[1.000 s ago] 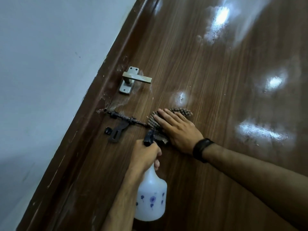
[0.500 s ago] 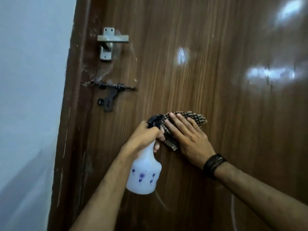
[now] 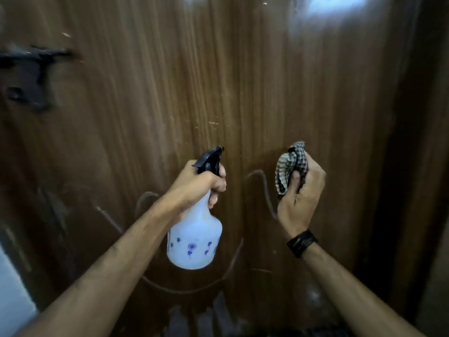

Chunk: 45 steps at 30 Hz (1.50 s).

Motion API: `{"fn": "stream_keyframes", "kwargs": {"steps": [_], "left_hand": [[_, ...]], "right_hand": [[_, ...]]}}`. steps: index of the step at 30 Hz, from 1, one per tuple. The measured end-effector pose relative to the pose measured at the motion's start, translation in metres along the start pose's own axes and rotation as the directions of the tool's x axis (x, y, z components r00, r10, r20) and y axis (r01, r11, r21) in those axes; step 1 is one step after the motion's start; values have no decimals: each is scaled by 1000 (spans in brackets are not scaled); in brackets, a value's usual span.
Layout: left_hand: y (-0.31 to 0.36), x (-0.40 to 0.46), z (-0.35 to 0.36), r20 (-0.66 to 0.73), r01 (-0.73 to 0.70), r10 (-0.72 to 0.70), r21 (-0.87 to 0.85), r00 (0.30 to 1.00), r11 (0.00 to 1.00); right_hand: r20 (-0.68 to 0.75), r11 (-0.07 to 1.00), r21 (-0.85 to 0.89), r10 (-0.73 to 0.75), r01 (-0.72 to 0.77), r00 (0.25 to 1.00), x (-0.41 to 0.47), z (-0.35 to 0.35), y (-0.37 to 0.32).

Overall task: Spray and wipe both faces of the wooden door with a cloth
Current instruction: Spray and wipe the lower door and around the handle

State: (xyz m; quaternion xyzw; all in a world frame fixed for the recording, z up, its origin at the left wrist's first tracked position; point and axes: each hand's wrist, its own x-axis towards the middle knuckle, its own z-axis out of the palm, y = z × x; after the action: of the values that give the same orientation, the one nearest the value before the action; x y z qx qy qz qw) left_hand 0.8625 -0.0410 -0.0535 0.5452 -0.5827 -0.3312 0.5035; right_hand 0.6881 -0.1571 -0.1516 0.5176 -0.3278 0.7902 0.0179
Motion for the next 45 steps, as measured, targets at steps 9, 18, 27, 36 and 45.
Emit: {"fn": "stream_keyframes", "kwargs": {"steps": [9,18,27,36,45], "left_hand": [[-70,0,65,12,93,-94,56,996,994],[-90,9,75,-25,71,-68,157,997,985],[-103,14,66,-30,79,-76,153,997,985],[-107,6,64,-52,72,-66,137,996,988],[-109,10,47,-95,56,-45,111,994,992]], "right_hand": [[226,972,-231,4,50,974,-27,-35,77],[175,998,-59,28,-18,984,-41,-23,69],[382,944,-117,-243,308,892,-67,-13,83],[463,939,5,-306,343,832,-19,21,31],[491,924,-85,-286,372,823,-59,4,57]]}}
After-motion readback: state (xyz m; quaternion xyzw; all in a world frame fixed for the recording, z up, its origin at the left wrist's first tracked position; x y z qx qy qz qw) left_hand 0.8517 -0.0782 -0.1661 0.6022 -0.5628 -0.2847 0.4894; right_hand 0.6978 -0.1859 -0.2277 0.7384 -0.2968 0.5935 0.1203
